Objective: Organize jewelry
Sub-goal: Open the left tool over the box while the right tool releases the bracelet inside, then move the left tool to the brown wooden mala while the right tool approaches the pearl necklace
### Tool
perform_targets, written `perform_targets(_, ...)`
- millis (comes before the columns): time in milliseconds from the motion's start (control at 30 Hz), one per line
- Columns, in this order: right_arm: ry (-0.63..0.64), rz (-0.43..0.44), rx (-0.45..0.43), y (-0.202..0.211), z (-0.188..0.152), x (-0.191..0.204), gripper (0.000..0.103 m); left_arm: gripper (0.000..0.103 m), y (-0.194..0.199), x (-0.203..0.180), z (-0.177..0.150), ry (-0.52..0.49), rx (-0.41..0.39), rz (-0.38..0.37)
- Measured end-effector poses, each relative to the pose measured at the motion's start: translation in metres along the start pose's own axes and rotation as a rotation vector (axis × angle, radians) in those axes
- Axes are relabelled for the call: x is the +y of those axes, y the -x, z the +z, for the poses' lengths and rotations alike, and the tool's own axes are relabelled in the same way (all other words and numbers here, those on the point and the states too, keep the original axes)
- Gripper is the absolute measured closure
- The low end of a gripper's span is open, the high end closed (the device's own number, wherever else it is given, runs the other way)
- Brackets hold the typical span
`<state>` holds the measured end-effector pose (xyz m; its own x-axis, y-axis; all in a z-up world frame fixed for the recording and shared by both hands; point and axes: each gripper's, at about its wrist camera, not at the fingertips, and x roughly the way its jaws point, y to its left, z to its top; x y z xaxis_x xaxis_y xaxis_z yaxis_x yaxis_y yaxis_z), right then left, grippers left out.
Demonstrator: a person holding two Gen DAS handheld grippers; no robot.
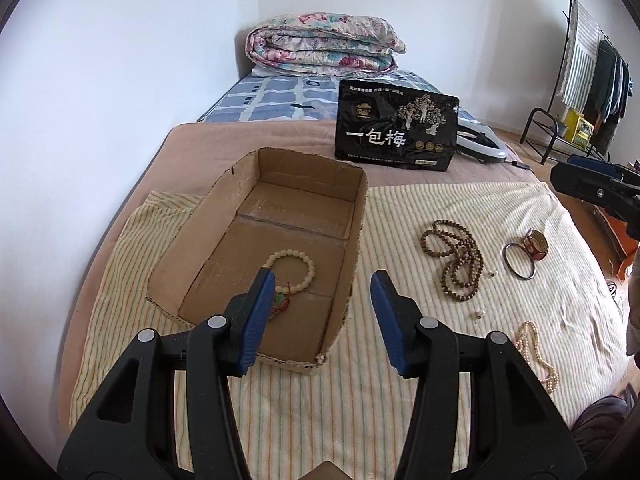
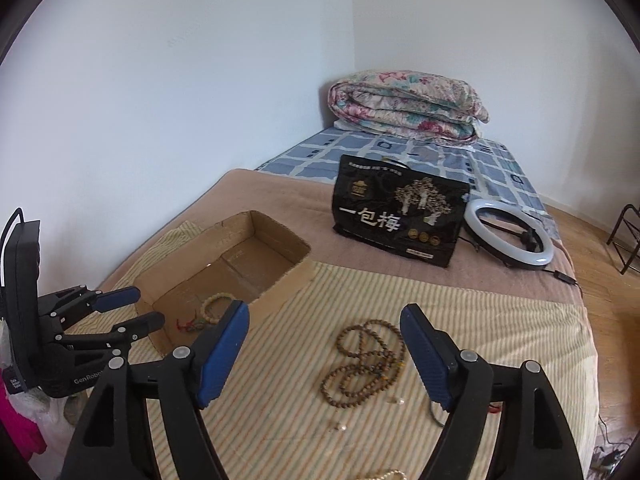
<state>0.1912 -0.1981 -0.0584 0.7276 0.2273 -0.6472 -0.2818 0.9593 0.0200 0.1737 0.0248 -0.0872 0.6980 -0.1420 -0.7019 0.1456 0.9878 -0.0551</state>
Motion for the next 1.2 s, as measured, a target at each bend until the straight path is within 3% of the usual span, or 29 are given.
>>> perform_targets(167,-0.043,-0.055,0.002,0.021,-0.016,-0.041,0.02,0.046,0.001,-0.027,0.0,-0.028,-0.001,-0.019)
perform_targets(600,-0.126,-0.123,0.048,0.057,-0.073,-0.116,0.019,0.045,-0.012,-0.092,0.0,-0.111,0.026,-0.062)
perform_targets(1033,-0.043,-0.031,0.219,0.035,-0.122,-0.107,0.019,0.045,-0.045,-0.127,0.0,-0.157,0.08,-0.097)
perform_targets(1200,-0.03,0.055,0.31,0.014,-0.136,-0.097,0.019,0.045,-0.061,-0.132,-0.002,-0.164,0.107,-0.113)
